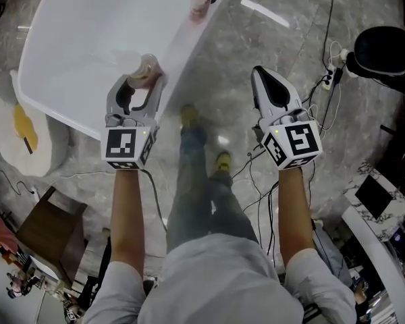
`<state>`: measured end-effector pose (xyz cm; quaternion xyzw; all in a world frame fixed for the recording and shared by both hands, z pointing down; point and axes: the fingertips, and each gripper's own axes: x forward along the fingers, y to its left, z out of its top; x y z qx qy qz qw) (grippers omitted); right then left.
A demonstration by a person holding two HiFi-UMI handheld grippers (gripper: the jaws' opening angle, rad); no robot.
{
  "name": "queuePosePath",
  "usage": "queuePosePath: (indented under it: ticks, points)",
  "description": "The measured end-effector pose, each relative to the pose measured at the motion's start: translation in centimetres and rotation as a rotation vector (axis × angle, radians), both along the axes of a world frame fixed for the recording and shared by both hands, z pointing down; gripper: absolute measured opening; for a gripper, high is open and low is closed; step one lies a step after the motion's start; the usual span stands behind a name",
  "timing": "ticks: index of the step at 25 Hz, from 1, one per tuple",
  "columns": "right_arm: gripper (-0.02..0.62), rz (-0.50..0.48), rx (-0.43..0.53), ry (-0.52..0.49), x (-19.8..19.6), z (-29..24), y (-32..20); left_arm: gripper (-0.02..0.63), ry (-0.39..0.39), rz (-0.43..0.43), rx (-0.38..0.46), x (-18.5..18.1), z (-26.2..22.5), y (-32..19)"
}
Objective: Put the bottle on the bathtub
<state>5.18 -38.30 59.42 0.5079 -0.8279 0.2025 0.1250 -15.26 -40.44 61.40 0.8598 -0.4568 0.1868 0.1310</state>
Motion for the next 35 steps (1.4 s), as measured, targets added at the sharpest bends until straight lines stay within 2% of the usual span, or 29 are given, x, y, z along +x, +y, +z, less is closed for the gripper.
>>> queuePosePath:
  ticks: [10,17,23,28,35]
  points:
    - [0.003,-0.021,-0.031,0.000,-0.8,4.4,-2.0,0.213,0.000,0.025,-0.008,1.3,4.4,-2.4]
    - [0.003,-0.008,-0.046,-0.013,0.0,5.6,-2.4,0.215,0.000,0.037,0.012,1.7,4.8,-2.5]
    - [0.003,-0.032,-0.043,-0.001,-0.3,5.6,-1.1,0.215,0.004,0.032,0.016,1.1,5.1,-1.0]
    - [0.003,-0.034,-0.044,-0.001,-0.8,5.4,-0.6,0.215,-0.031,0.045,0.028,0.7,5.3,-0.3]
    - [0.003,-0.042,-0.038,-0.002,-1.2,5.4,0.2,0.215,-0.023,0.050,0.055,1.4,5.1,0.1]
